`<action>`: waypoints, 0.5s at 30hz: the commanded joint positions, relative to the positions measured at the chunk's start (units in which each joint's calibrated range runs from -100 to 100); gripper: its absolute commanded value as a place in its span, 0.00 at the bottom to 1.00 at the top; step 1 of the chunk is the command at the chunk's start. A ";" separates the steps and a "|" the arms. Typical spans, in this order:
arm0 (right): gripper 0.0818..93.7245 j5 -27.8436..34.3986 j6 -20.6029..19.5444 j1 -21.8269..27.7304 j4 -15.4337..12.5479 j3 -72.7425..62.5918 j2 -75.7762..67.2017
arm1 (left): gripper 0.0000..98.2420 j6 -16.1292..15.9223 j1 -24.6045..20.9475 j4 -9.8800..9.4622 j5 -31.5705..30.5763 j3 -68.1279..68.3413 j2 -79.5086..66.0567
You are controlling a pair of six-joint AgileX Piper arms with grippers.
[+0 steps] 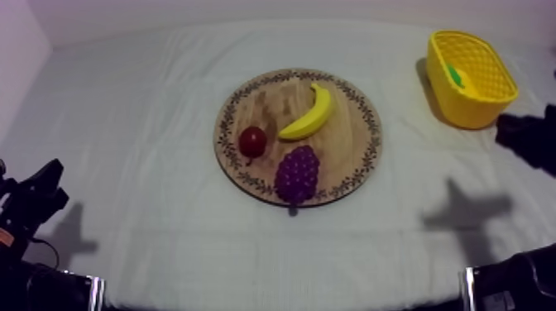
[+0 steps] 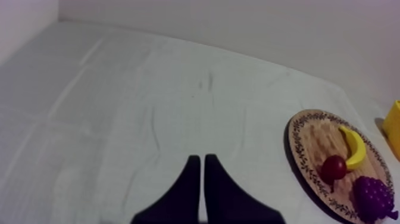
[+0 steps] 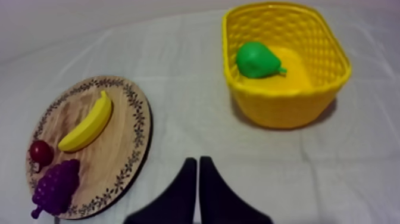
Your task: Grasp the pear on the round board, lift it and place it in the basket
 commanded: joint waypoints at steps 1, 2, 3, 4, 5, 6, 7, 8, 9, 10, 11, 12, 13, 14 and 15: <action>0.01 -1.28 0.25 -0.22 -1.53 9.77 -7.22 | 0.00 0.02 -0.01 -0.02 0.00 -0.02 0.00; 0.00 -1.44 -1.50 -0.39 -1.18 11.51 -8.93 | 0.00 0.02 -0.01 -0.02 0.00 -0.02 0.00; 0.00 -1.31 -3.91 -0.65 -0.27 12.93 -10.51 | 0.00 0.03 -0.01 -0.02 0.00 -0.02 0.00; 0.00 -0.95 -5.84 -0.86 0.45 13.92 -11.98 | 0.00 0.03 -0.01 -0.02 0.00 -0.02 0.00; 0.00 -0.51 -7.11 -1.00 1.01 14.58 -13.28 | 0.00 0.00 -0.01 -0.02 0.00 -0.02 0.00; 0.00 -0.03 -7.78 -1.11 1.44 15.01 -14.45 | 0.00 -0.01 -0.01 -0.02 0.00 -0.02 0.00; 0.00 0.40 -7.85 -1.18 1.78 15.28 -15.52 | 0.00 0.00 -0.01 -0.02 0.00 -0.02 0.00; 0.00 0.85 -7.55 -1.23 2.16 15.47 -16.55 | 0.00 0.02 -0.01 -0.02 0.00 -0.02 0.00; 0.00 1.29 -7.15 -1.21 2.54 15.60 -17.65 | 0.00 0.02 -0.01 -0.02 0.00 -0.02 0.00; 0.00 1.71 -6.91 -1.14 2.87 15.69 -18.86 | 0.00 0.00 -0.01 -0.02 0.00 -0.02 0.00; 0.00 2.01 -6.70 -1.06 3.19 15.76 -20.21 | 0.00 -0.01 -0.01 -0.02 0.00 -0.02 0.00; 0.00 2.10 -6.51 -1.03 3.71 15.90 -21.67 | 0.00 0.00 -0.01 -0.02 0.00 -0.02 0.00; 0.00 1.99 -5.92 -1.10 4.17 16.30 -22.94 | 0.00 0.02 -0.01 -0.02 0.00 -0.02 0.00; 0.00 1.45 -4.92 -1.20 4.62 16.68 -23.86 | 0.00 0.02 -0.01 -0.02 0.00 -0.02 0.00; 0.00 1.05 -3.45 -1.24 4.97 16.95 -24.50 | 0.00 0.01 -0.01 -0.02 0.00 -0.02 0.00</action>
